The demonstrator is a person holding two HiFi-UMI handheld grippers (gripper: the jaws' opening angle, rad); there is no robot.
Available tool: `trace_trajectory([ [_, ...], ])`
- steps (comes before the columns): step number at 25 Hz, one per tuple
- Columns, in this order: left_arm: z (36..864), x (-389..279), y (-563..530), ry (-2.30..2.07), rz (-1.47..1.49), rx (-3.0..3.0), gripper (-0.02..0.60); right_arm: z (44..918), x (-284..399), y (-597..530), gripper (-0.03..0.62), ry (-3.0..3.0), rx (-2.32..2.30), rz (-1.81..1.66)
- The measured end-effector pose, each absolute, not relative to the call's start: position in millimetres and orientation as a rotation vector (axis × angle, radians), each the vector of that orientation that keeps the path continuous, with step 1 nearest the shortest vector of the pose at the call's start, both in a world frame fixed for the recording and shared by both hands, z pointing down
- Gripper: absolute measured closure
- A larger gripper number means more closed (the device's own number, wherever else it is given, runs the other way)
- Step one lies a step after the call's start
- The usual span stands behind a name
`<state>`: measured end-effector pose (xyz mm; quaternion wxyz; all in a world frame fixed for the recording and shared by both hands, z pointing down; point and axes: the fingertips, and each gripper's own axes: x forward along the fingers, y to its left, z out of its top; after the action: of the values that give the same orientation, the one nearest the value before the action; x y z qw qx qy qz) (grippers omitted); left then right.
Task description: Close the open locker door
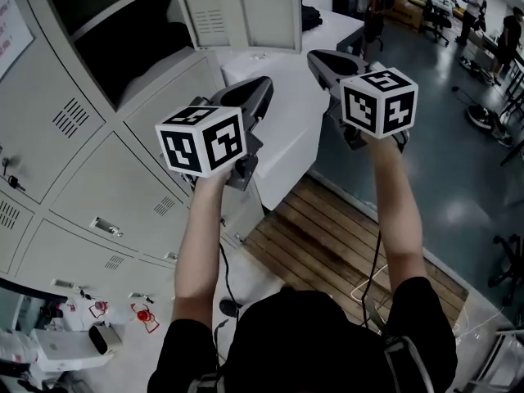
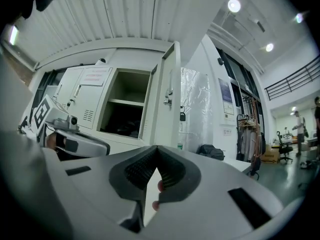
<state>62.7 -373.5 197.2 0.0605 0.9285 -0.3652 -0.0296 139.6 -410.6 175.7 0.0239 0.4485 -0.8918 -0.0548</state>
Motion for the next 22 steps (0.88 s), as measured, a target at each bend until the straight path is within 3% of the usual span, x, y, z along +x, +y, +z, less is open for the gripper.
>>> trace_trajectory([
  [14,203,64,-384,-1.06,-0.102,2.787,0.565,171,154,-469,0.589,-2.671,1.475,-0.172],
  [22,212,60,-385,-1.076,-0.078,2.789,0.565,169,151,-470,0.557,-2.741,1.386,-0.164],
])
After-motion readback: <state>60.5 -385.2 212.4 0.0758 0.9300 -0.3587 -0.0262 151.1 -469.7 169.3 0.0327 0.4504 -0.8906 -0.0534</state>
